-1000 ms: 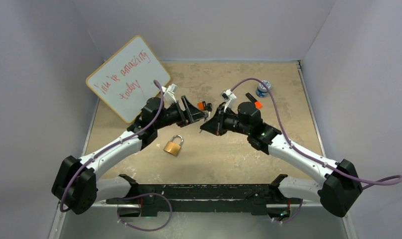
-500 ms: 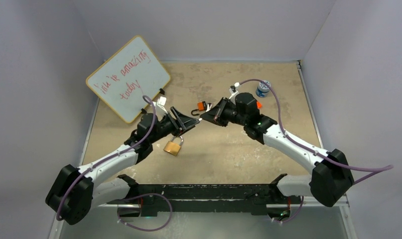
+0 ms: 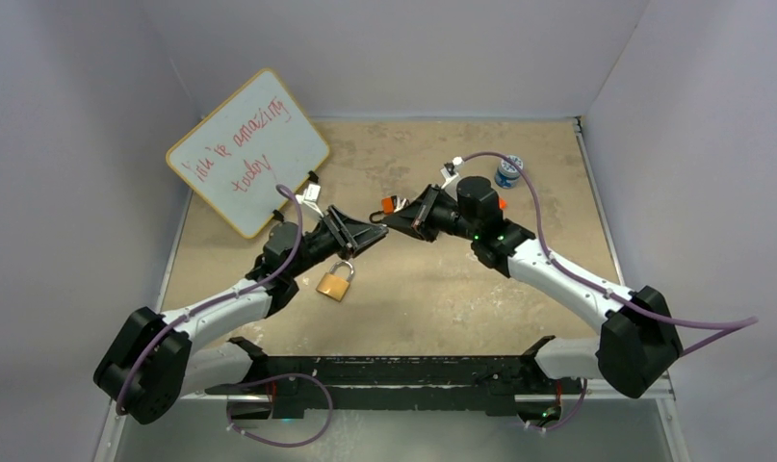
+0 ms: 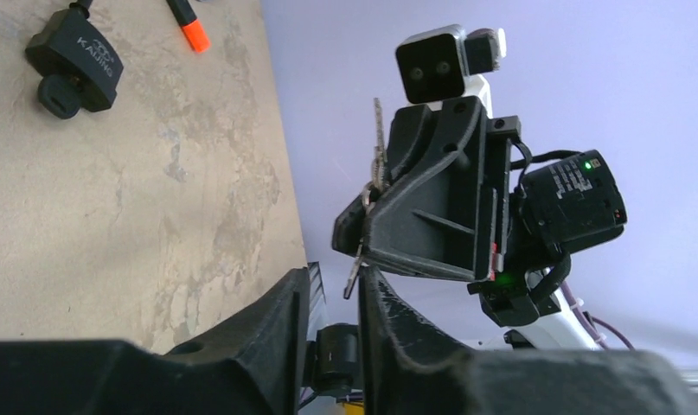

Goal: Unlock with the key

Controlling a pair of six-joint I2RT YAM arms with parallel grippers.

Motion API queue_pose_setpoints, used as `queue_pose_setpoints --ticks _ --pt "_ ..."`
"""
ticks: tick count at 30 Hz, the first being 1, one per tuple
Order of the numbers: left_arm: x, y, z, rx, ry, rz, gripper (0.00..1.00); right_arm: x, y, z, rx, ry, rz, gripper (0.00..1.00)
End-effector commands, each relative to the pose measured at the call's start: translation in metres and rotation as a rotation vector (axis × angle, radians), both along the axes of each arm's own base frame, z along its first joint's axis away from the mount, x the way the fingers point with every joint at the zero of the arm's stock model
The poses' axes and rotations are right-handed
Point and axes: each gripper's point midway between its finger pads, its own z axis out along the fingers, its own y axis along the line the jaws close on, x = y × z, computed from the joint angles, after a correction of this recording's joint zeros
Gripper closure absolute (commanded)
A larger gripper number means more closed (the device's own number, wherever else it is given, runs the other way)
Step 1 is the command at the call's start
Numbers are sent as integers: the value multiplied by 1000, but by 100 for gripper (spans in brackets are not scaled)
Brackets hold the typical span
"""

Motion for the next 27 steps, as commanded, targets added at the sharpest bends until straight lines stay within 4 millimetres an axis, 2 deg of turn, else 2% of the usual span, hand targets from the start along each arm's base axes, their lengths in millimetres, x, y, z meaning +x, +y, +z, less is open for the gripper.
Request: queue_pose_setpoints --ticks 1,3,5,9,11,13,15,20,21,22,24,25,27 --pt "-3 -1 17 -65 -42 -14 79 1 4 12 51 -24 21 100" --pt "-3 -1 17 -65 -41 -10 85 1 3 11 54 -31 25 100" --pt "-3 0 17 -67 -40 -2 86 1 3 10 53 -38 29 100" --pt "-3 1 17 -73 -41 1 78 -2 1 6 52 -43 38 100" --pt "-2 1 18 -79 -43 5 78 -3 1 4 53 -43 43 100" --pt "-3 2 18 -81 -43 9 84 -5 0 4 55 -56 54 100" --pt "-2 4 17 -72 -47 19 98 -7 0 3 60 -64 58 100" --pt "-4 2 24 -31 -114 0 100 -8 0 2 59 -74 75 99" --pt "-4 1 26 -12 -125 -9 100 -7 -1 0 47 -74 75 85" --pt "-3 0 25 24 -138 -16 100 -6 -3 -1 29 -73 70 67" --pt "-1 -1 26 120 -171 -24 100 -2 -11 0 -7 -100 45 43" --pt "1 1 23 186 -189 -27 100 0 -17 1 -32 -130 28 35" --pt "0 6 11 346 -213 -58 100 5 -29 8 -73 -197 -15 28"
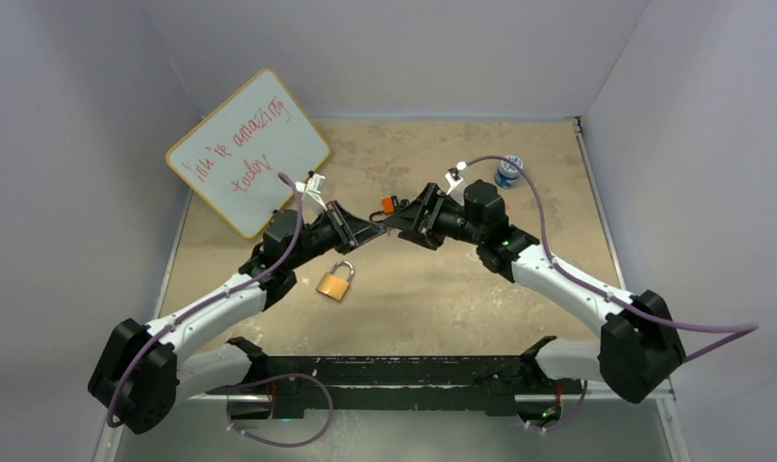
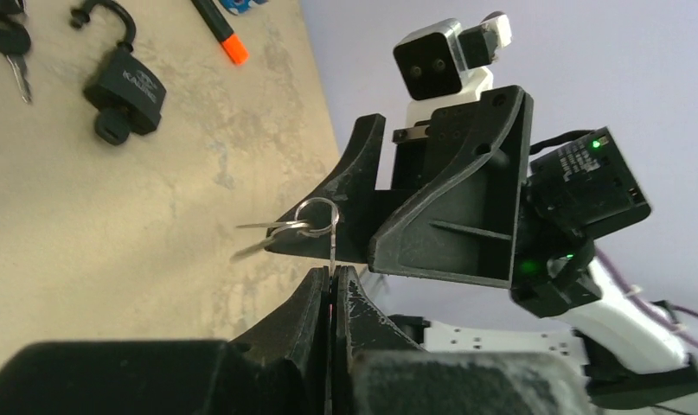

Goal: Unlock with the key

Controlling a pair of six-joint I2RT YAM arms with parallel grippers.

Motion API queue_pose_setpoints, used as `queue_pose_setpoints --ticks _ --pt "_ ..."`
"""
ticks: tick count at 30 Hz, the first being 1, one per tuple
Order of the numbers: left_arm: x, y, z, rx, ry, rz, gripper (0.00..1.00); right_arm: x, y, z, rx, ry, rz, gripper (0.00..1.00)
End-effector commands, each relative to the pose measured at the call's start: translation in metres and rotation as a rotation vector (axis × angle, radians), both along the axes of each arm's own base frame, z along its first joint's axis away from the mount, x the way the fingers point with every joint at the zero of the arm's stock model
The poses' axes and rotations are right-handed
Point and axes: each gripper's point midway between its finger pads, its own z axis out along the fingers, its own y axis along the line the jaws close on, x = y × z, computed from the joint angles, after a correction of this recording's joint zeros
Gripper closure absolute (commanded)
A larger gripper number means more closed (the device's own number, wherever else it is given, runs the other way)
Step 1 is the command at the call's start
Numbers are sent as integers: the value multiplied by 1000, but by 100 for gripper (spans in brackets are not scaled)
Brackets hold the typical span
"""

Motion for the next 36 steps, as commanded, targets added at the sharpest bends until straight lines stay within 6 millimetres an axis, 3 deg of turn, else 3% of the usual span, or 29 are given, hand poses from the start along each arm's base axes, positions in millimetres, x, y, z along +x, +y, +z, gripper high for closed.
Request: queue_pose_setpoints --ticks 1,6,12,14,21,27,36 --pt "-2 7 7 317 -183 -76 100 13 -28 32 -76 -207 -78 26" --pt "-12 20 3 649 -382 -283 100 5 -41 63 -152 -443 -38 22" --pt "-34 12 41 684 -632 -536 100 -23 -22 89 -145 -737 278 31" --pt "-45 7 50 651 -683 -619 100 -28 -16 88 -145 -779 369 32" --pt "-69 3 48 590 -608 -829 100 -59 -7 89 -53 -793 612 32" --pt "-77 -1 58 532 -643 -858 100 -79 -9 82 -5 -757 696 48" --pt "-83 -3 67 486 -666 -876 100 -84 -6 64 -21 -714 729 49"
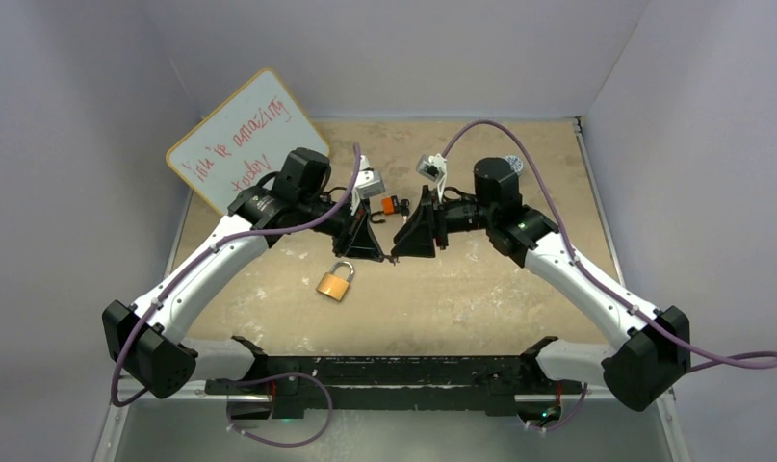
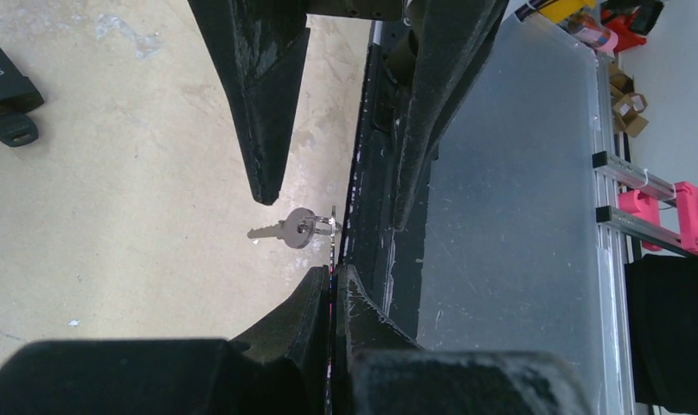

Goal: Unlock with the key

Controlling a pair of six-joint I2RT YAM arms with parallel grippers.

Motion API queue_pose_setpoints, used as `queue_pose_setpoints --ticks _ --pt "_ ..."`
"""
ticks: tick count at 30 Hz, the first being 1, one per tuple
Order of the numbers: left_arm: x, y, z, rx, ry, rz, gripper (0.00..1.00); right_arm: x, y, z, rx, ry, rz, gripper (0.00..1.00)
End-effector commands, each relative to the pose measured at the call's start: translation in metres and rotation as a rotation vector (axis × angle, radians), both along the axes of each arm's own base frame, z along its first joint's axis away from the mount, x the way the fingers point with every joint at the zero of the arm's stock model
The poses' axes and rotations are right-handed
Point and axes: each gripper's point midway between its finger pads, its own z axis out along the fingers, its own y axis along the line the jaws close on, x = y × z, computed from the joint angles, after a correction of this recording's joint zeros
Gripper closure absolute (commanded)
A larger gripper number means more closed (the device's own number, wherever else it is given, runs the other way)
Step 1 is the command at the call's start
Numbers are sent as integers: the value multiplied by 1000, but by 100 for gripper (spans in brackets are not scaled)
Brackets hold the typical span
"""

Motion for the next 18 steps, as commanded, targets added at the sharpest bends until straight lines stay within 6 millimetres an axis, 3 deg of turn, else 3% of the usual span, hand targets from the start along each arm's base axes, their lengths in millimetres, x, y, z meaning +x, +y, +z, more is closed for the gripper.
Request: queue_pose_setpoints --ticks 1,4,14,18 --pt "-8 -2 27 -79 -74 -60 100 -11 2 -3 3 -5 64 52" --pt "-7 -2 28 -80 -79 -56 100 -14 3 -6 -2 -2 77 63" --pt "-5 -4 29 -82 -82 -59 100 -22 4 -14 -19 6 106 71" --pt "-3 -5 32 -84 -77 -44 100 -23 4 -14 -21 12 111 84"
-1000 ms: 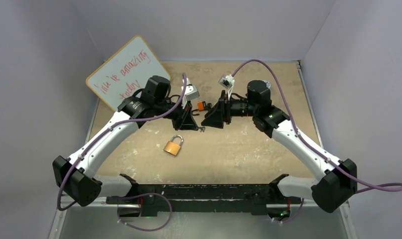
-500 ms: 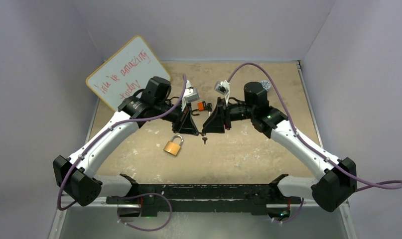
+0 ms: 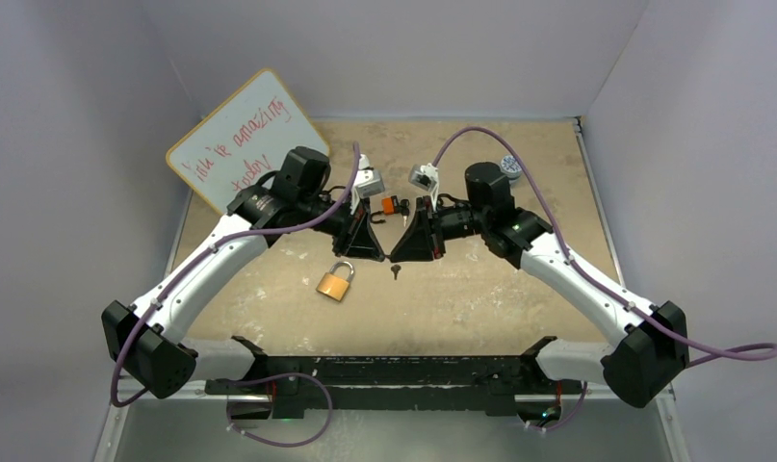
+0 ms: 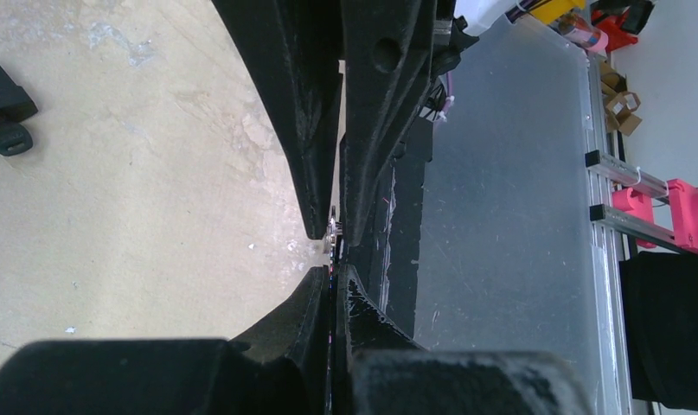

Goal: Unlock with the key

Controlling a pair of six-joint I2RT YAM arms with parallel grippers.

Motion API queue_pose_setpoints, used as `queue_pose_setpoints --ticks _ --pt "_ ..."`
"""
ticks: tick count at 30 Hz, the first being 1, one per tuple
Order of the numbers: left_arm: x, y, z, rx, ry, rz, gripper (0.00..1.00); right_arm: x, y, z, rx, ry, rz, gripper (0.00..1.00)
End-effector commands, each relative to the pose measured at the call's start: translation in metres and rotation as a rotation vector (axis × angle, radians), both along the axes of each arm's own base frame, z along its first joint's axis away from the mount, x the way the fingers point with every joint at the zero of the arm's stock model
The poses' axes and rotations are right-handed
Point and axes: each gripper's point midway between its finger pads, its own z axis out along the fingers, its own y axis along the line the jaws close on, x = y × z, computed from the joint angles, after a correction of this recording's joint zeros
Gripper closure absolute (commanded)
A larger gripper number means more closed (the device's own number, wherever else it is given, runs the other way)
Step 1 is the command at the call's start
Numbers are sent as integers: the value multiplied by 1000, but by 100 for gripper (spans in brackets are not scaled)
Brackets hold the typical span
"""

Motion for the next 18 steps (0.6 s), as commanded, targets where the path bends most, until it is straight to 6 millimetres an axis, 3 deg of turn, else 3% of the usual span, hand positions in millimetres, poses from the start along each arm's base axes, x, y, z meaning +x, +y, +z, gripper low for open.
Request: queue_pose_setpoints --ticks 1,4,6,7,10,13,15,18 --pt "0 -4 28 -68 -74 -21 100 -8 0 0 10 -3 46 86" --pt "0 -6 32 -83 -63 -26 100 -6 0 2 10 -10 36 100" --pt "1 -7 35 -88 -59 -18 100 -3 0 5 9 -28 17 100" --pt "3 -7 36 -88 -60 -8 94 -2 0 6 8 -39 9 100" --pt "9 -7 45 -109 -78 35 64 6 -1 13 12 -63 -72 100" --pt "22 -13 76 -261 -123 132 42 16 -3 32 67 -87 -172 100" --pt "26 -17 97 -380 -91 194 35 19 -7 50 97 -133 -228 100" --pt "41 -17 124 -535 -83 320 33 24 -13 74 158 -167 -314 100"
